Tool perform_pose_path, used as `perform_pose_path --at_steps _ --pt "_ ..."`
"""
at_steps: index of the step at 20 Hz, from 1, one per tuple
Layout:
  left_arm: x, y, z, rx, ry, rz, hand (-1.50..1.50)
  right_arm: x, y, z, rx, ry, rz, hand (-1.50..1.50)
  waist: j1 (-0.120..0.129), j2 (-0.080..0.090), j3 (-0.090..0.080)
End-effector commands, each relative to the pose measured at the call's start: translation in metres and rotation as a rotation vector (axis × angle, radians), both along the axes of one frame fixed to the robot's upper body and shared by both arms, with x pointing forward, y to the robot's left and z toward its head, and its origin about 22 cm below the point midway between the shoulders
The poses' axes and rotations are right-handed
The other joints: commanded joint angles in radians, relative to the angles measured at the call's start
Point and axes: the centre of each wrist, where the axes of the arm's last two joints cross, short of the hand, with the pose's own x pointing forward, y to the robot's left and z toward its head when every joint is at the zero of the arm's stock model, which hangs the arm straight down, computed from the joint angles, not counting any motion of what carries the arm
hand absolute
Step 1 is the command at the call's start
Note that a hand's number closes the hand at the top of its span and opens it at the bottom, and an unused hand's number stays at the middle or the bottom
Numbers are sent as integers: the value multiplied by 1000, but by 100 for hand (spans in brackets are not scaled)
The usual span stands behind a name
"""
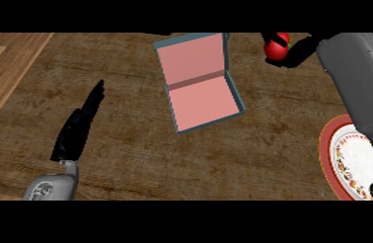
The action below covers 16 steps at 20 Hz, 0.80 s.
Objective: Pick the tomato from the plate and place it in the cardboard box
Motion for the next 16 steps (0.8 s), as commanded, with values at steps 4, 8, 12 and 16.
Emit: perform_pose_path --at_steps 4,8,12,16 --pt "-4 9 -3 8 -5 36 0 12 30 24 121 163 320 150 -19 -11 -2" --pt "-16 14 -15 1 33 47 0 15 52 47 108 195 357 150 -45 -24 -3" --pt "-9 20 -7 6 11 72 0 15 98 40 63 191 392 150 -59 -23 -3" --pt "-11 29 -6 -3 9 72 0 16 108 32 36 214 410 150 -75 -26 -3"
